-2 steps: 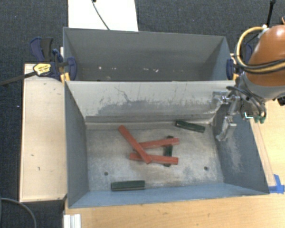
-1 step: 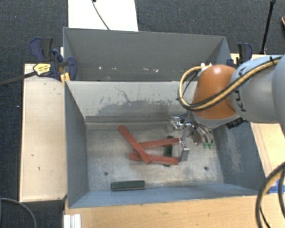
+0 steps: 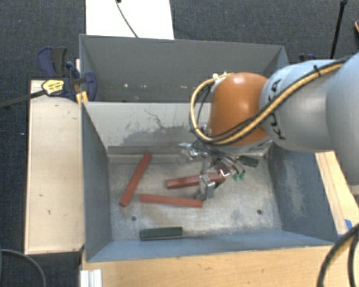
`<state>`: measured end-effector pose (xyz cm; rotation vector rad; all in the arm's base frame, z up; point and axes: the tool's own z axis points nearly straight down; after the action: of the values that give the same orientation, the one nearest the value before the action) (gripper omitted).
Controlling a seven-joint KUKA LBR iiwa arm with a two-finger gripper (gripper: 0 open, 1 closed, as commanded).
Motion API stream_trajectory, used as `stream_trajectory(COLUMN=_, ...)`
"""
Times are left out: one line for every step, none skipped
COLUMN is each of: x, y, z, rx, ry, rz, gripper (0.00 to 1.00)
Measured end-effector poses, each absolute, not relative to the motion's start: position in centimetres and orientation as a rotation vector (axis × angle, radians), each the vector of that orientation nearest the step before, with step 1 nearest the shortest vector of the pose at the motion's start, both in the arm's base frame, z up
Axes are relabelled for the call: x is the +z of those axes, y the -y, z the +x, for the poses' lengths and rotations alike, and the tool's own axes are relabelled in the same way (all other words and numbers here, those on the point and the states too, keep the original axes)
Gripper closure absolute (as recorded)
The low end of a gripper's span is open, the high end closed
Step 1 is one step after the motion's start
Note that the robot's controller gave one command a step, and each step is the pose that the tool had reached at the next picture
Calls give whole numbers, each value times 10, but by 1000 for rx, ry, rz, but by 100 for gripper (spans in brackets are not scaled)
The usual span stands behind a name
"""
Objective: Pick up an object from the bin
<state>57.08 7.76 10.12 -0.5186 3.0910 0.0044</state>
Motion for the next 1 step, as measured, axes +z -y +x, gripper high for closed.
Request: stream_trajectory(x=101, y=-14, z=584, rx=-5, ry=-3099, rz=-464, gripper=0)
